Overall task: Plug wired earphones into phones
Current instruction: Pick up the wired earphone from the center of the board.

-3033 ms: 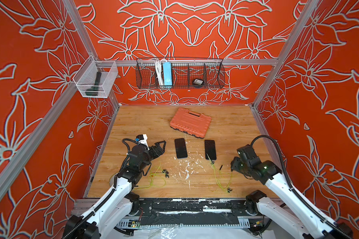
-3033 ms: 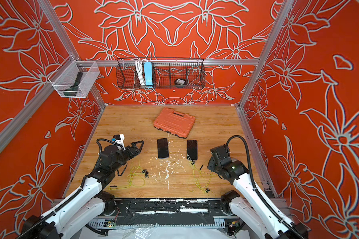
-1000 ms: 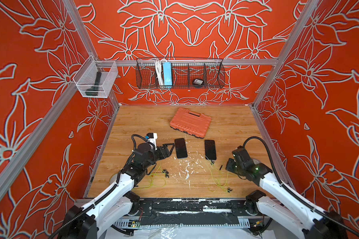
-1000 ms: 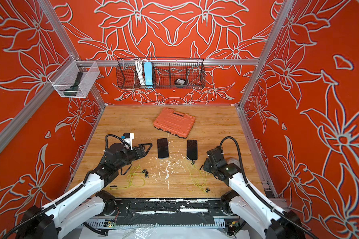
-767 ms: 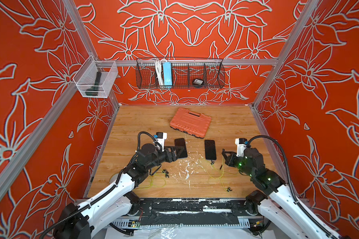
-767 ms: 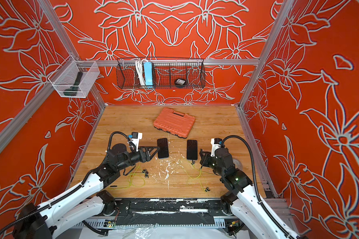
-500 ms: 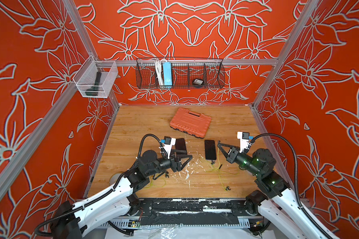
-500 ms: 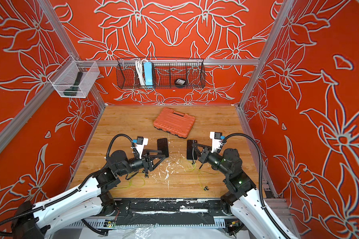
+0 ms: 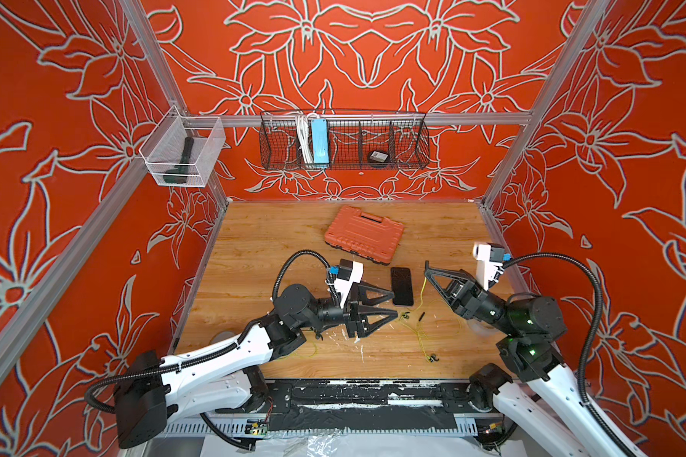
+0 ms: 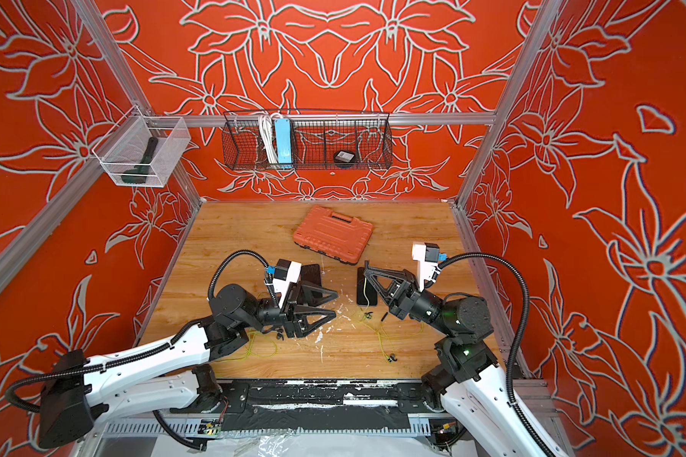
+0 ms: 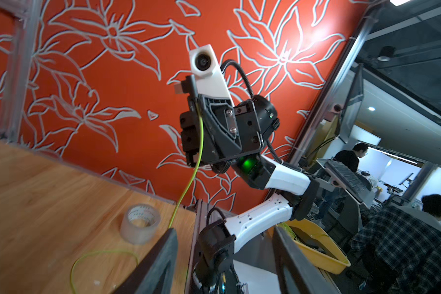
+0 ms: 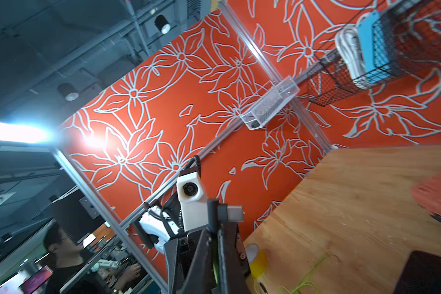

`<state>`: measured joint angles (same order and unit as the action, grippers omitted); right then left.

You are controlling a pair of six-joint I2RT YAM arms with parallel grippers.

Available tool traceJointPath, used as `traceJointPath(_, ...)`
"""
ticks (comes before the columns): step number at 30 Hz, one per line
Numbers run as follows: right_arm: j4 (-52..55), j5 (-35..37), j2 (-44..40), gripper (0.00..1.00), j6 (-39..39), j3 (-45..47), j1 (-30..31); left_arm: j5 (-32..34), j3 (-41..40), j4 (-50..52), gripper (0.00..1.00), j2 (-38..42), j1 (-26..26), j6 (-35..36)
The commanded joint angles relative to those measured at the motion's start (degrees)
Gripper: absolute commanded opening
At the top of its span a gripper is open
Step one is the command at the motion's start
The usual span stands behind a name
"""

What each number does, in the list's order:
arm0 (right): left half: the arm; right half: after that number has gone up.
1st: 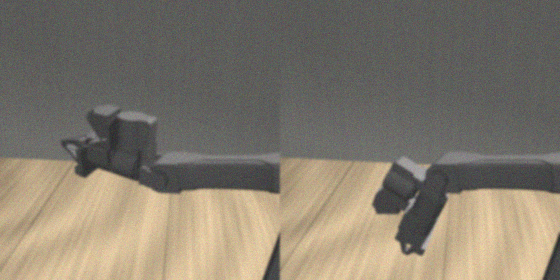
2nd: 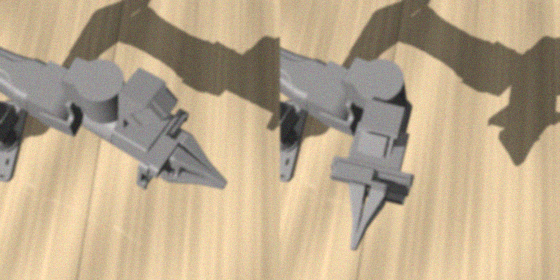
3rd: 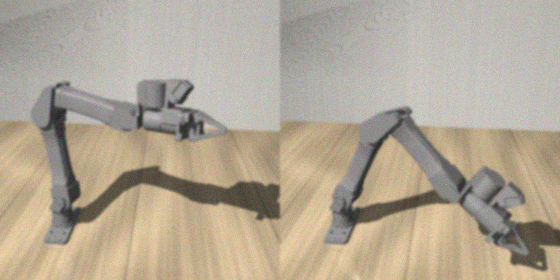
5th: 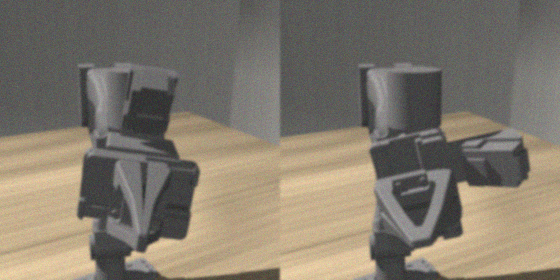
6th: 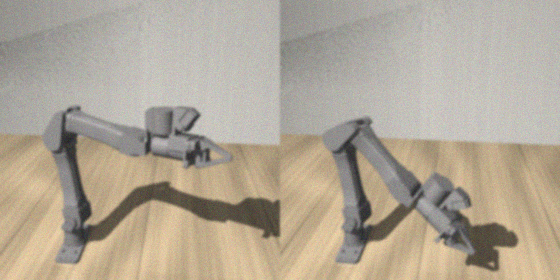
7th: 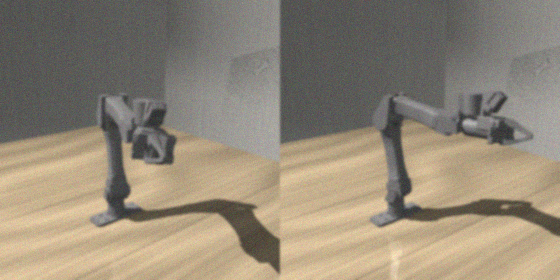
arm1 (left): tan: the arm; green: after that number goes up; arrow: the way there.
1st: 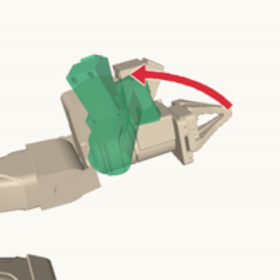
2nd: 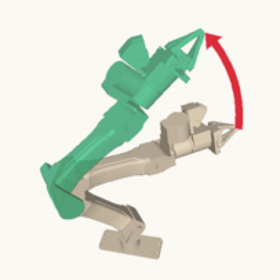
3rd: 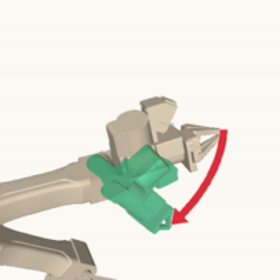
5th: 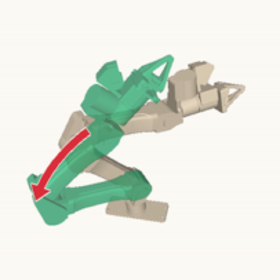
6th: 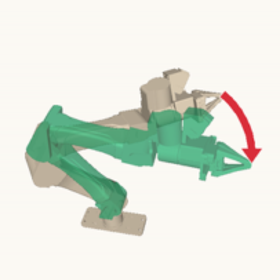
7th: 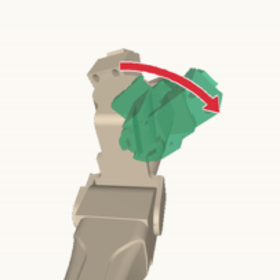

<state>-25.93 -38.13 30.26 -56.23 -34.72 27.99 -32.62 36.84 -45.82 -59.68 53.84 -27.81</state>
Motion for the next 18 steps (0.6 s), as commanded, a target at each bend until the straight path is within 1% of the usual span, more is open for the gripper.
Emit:
traceJointPath(1, -7.0, -4.5, 0.7, 0.00, -2.6, -2.5, 1.1, -4.3, 3.8, -5.5, 0.57, -1.2, 2.0, 2.4)
traceJointPath(3, -8.6, -5.9, 1.6, 0.00, -3.2, -3.7, 1.8, -4.2, 5.8, -4.2, 0.57, -2.2, 2.6, 4.0)
traceJointPath(5, -8.6, -7.1, 2.5, 0.00, -2.8, -5.1, 2.8, -4.2, 7.6, -3.9, 0.56, -3.1, 2.6, 4.2)
traceJointPath(7, -6.1, -6.1, 2.6, 0.00, -1.0, -5.5, 3.6, -4.4, 9.2, -4.6, 0.55, -4.4, 2.8, 3.5)
traceJointPath(9, -4.8, -5.1, 2.5, 0.00, 0.5, -5.5, 3.9, -6.0, 10.6, -5.7, 0.54, -5.9, 3.3, 2.7)
traceJointPath(16, -4.9, -3.4, 3.1, 0.00, 0.8, -5.6, 4.5, -3.4, 14.0, -3.9, 0.54, -10.1, 4.3, 3.9)
traceJointPath(18, -4.8, -3.1, 3.0, 0.00, 0.9, -5.5, 4.6, -2.7, 15.4, -3.1, 0.52, -11.4, 4.2, 4.1)
